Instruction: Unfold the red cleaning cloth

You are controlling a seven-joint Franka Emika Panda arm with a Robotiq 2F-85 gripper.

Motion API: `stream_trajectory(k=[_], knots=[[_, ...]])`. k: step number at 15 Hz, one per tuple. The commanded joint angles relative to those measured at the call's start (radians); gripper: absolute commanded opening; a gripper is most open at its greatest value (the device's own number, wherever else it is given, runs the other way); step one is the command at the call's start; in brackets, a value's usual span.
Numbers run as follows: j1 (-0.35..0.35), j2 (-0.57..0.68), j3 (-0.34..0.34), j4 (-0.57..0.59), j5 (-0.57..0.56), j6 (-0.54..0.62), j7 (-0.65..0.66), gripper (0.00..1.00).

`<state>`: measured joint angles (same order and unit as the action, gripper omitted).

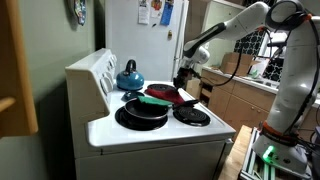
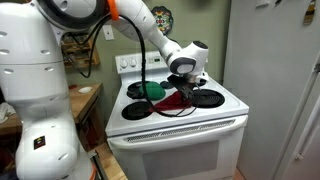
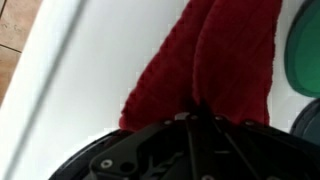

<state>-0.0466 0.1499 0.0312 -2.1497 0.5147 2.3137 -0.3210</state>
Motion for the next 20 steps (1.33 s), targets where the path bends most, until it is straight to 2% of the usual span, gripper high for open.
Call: stream_trajectory(k=[1,4,6,9,10,11,12,18,20], knots=[[0.02,-0.033,0.033,0.036,0.038,-0.058,0.018,0.01],[0.037,-0.019,0.069,0.108,0.156,-0.174,-0.002,0.01],[0.055,0.002,0.076,0.148,0.186,-0.237,0.035,0.01],[0.064,0.027,0.082,0.19,0.265,-0.335,0.023,0.01],[0.065,0.038,0.081,0.203,0.282,-0.369,0.021,0.04],[0.064,0.045,0.08,0.215,0.297,-0.407,0.012,0.29],[0.064,0.054,0.078,0.225,0.307,-0.43,0.012,0.31],[0.069,0.078,0.071,0.266,0.31,-0.482,0.018,0.75],[0.081,0.055,0.055,0.255,0.199,-0.439,0.053,0.9]])
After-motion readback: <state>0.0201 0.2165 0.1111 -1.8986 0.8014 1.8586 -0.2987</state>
